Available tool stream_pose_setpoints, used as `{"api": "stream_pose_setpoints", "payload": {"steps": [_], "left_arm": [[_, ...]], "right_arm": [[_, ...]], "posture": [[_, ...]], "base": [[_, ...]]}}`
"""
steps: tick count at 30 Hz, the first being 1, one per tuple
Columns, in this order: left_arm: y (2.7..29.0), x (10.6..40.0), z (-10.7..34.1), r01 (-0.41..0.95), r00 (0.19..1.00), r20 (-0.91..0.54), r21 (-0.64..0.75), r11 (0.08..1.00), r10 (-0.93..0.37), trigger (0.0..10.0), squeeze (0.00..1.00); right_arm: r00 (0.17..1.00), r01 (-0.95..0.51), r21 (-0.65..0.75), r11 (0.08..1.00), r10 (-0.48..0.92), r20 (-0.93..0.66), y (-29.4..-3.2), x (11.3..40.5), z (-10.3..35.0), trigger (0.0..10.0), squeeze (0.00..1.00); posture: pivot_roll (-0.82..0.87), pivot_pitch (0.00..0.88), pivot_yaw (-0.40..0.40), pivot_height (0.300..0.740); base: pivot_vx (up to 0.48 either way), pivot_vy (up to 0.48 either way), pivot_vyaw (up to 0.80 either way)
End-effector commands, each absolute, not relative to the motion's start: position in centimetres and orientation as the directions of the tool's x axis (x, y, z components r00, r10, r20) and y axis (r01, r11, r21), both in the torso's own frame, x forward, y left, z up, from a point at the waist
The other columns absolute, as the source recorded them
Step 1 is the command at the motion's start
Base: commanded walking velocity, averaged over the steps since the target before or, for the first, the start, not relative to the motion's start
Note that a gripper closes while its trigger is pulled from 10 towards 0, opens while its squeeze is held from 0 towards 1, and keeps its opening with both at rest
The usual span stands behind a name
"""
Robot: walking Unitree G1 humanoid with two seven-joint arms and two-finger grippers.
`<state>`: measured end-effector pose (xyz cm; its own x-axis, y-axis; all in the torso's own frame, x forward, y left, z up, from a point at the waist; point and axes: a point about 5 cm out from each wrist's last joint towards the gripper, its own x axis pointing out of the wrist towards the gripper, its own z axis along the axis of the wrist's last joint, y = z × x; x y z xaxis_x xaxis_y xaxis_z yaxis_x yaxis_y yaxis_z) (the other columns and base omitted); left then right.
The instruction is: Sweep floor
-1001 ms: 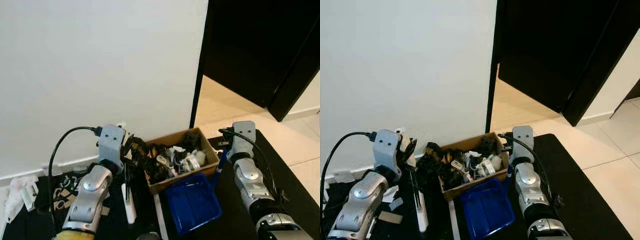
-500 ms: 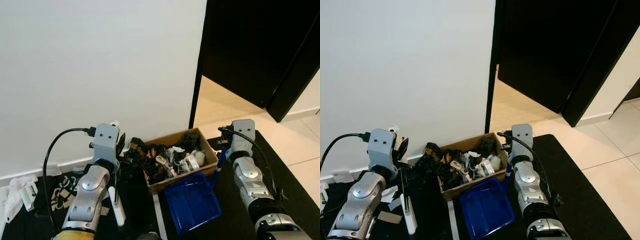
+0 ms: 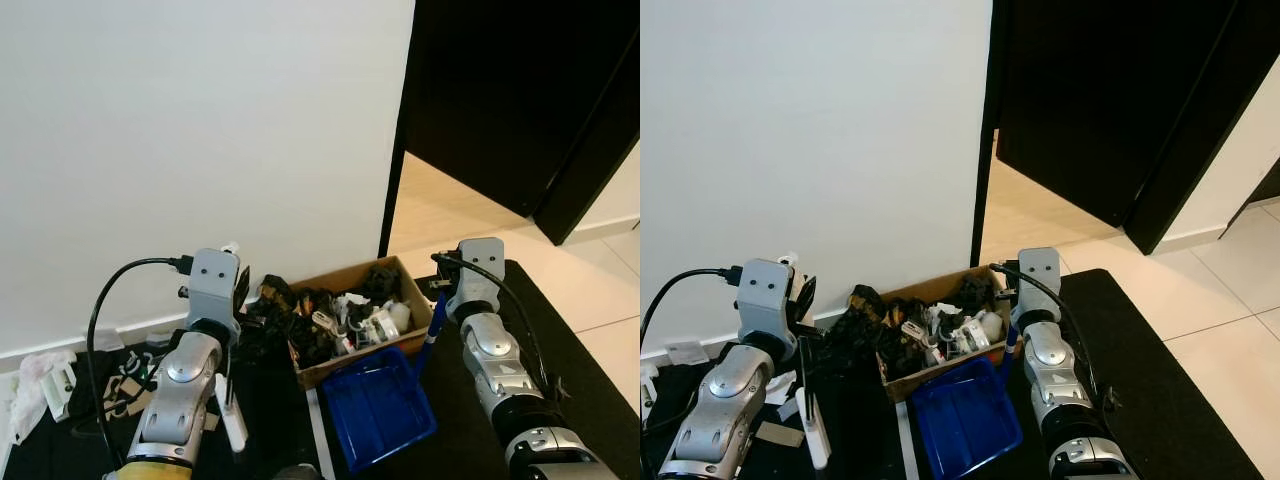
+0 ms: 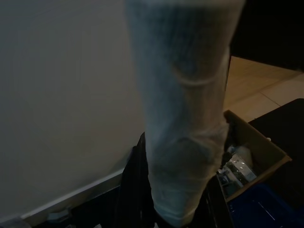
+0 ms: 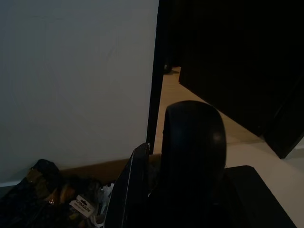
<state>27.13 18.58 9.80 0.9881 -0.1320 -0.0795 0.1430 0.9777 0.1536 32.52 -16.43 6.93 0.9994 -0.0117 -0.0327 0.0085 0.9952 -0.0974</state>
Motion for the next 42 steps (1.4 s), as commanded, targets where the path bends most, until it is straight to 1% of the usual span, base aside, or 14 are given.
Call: {"api": "stream_pose_setpoints", "payload": {"steps": [1, 42], "left_arm": [[18.58, 27.29, 10.19, 0.13, 0.991, -0.062, 0.166, 0.978, -0.121, 10.0, 0.0], [18.66, 27.44, 10.23, 0.124, 0.991, -0.062, 0.16, 0.979, -0.116, 10.0, 0.0]], "right_arm": [[1.0, 0.015, -0.081, 0.997, -0.016, -0.006, -16.4, 32.69, 7.54, 10.0, 0.0], [1.0, 0.013, -0.085, 0.996, -0.015, -0.022, -16.28, 32.49, 7.23, 10.0, 0.0]], "posture": [[0.25, 0.03, 0.017, 0.74], [0.25, 0.034, 0.019, 0.74]], "base": [[0.0, 0.251, 0.0], [0.0, 0.251, 0.0]]}}
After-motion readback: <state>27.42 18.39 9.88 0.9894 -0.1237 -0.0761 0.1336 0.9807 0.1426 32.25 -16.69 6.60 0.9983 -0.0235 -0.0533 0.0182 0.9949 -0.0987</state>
